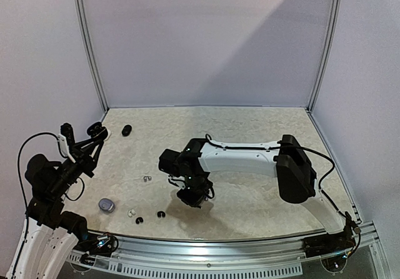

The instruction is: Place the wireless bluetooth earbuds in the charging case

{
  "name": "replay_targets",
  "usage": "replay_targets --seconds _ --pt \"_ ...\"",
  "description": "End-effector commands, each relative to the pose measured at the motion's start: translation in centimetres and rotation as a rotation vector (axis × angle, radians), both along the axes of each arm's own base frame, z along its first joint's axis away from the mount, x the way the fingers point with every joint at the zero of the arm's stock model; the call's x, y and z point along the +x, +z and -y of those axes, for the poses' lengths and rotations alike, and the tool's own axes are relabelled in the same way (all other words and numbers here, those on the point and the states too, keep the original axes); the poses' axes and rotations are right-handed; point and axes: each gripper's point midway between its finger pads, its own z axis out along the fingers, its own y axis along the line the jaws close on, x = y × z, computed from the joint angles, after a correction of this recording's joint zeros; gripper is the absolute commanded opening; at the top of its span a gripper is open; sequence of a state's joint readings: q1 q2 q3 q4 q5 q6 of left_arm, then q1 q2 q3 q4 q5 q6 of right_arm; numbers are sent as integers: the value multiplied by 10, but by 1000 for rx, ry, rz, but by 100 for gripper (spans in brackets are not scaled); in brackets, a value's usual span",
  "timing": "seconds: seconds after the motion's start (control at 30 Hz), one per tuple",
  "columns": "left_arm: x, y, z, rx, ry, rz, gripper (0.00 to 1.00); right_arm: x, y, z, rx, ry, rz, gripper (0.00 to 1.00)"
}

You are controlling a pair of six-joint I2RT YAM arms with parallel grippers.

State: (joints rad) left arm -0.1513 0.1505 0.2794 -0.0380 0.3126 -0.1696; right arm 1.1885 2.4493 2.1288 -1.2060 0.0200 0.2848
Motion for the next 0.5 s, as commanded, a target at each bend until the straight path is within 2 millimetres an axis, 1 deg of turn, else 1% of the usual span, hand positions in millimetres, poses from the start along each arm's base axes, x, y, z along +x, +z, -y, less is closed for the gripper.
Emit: replay_targets --seconds 0.0,0.1,0.2,0.23,0.27,0.33,0.37,0.4,0.43,0.47 --pt "-3 10 2 -2 -16 58 0 2 7 -7 27 -5 1 8" --pt "-4 13 2 4 -18 70 0 12 27 -19 96 -13 30 4" --pt "-6 17 2 19 -17 83 0 28 70 -44 251 -10 96 0" --pt "-6 19 3 26 -19 89 0 34 97 -56 333 0 135 0" --pt "-7 21 4 38 -26 94 0 39 117 -68 406 8 172 0" --pt "-8 28 7 59 -39 107 0 49 170 -92 589 31 257 0" --pt "-9 29 8 68 -44 99 0 52 206 -102 702 39 308 0" --pt "-8 28 9 83 -51 88 0 49 237 -112 814 66 327 0" --pt "-9 29 13 104 -69 92 0 48 262 -122 916 84 363 0" --pt "-10 31 15 126 -81 105 0 45 296 -125 1017 106 408 0"
